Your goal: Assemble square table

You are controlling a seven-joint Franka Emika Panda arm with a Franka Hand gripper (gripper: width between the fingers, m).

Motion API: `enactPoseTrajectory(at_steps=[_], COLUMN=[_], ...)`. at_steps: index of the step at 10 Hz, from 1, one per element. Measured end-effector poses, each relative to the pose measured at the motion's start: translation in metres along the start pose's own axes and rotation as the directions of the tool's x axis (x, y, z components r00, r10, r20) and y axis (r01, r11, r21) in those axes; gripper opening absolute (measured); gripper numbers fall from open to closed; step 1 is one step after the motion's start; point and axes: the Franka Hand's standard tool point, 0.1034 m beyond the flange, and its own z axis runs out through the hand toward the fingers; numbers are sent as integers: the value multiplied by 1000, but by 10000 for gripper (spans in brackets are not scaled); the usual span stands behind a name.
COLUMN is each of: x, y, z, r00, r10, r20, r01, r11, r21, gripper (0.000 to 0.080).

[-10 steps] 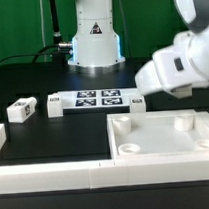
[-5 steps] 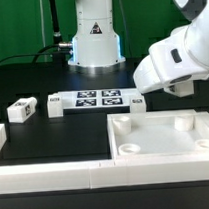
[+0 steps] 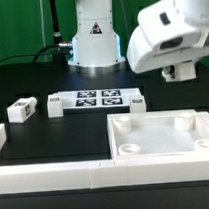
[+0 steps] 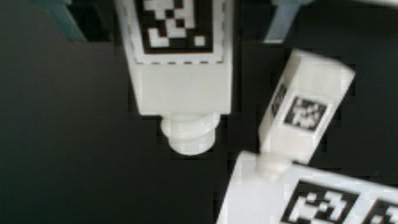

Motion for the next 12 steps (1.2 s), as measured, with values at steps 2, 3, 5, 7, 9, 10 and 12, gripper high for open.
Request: enactPoseTrajectory(at_steps=[2,3,5,7,9,10,12], x=[5,6,11,22,24,32,52], y=[2,3,6,9,12,13,17], z=[-2,-3,-19,-41,-37,-43,-51], r00=[988,975,942,880,820,763,642], r10=[1,0,-30,-48,-54,-68,-120], r20=[-153,-224,-334,-473,-570,-643,-758], r01=[-4,-6,16,19,10,11,26], r11=[1000,1000,999,998,997,996,991], r21=[-18,-26,-46,-66,-80,-92,-134], gripper=[284,284,284,284,284,284,284])
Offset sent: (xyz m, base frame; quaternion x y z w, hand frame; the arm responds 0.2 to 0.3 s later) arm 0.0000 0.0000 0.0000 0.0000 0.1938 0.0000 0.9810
